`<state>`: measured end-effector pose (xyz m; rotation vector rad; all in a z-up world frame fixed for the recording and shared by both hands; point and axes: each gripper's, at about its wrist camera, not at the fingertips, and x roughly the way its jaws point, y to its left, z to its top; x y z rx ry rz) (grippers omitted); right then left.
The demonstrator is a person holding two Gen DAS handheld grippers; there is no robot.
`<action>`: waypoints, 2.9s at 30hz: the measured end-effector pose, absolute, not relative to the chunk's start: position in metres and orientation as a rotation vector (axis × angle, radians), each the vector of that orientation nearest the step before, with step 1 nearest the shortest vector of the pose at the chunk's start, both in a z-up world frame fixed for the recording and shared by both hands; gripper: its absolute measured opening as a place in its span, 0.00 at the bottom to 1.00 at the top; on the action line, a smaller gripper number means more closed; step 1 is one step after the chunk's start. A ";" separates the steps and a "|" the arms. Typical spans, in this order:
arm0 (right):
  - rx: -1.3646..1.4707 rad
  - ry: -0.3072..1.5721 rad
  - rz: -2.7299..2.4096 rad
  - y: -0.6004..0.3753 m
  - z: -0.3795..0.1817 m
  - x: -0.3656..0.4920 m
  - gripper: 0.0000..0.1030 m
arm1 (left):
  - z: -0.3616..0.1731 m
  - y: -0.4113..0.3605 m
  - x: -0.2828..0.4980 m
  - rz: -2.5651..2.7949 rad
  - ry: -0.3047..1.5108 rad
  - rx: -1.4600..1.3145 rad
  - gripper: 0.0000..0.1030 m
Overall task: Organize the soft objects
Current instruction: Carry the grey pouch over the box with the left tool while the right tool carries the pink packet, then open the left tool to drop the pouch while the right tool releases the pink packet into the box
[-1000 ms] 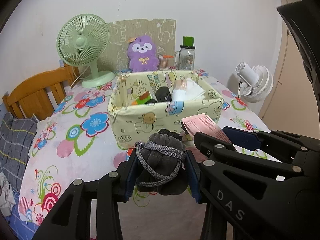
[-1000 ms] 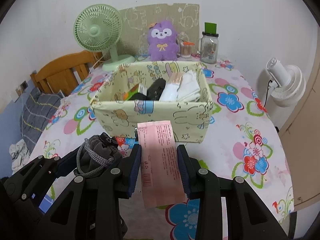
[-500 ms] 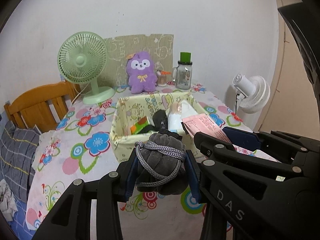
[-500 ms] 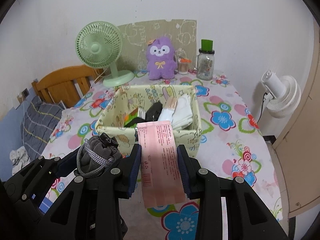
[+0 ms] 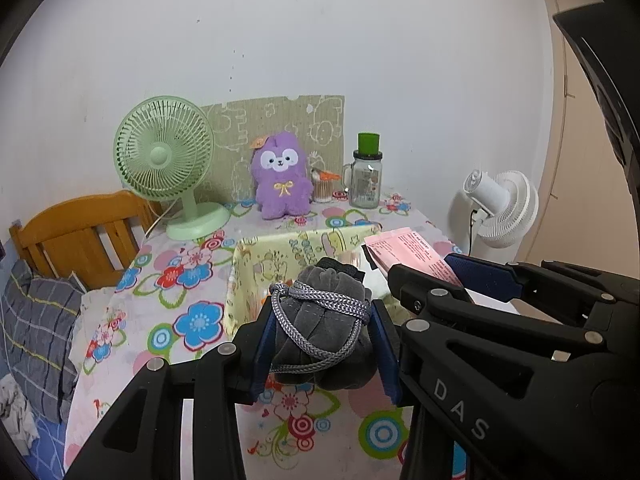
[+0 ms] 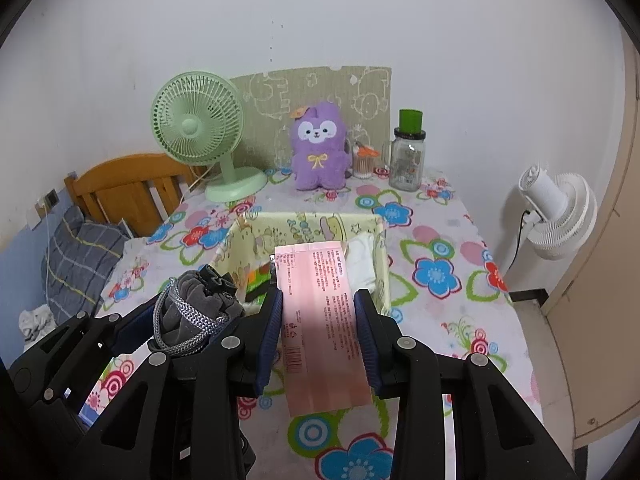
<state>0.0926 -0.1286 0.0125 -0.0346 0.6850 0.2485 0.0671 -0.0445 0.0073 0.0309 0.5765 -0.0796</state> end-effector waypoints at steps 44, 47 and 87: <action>0.001 0.748 0.284 -0.121 -0.002 0.201 0.38 | -0.013 -0.031 0.183 -0.049 0.661 -0.006 0.44; 0.005 0.767 0.287 -0.119 -0.008 0.210 0.38 | -0.019 -0.030 0.193 -0.047 0.680 -0.006 0.44; 0.010 0.926 0.351 -0.086 -0.059 0.248 0.56 | -0.053 -0.003 0.194 -0.010 0.769 0.051 0.90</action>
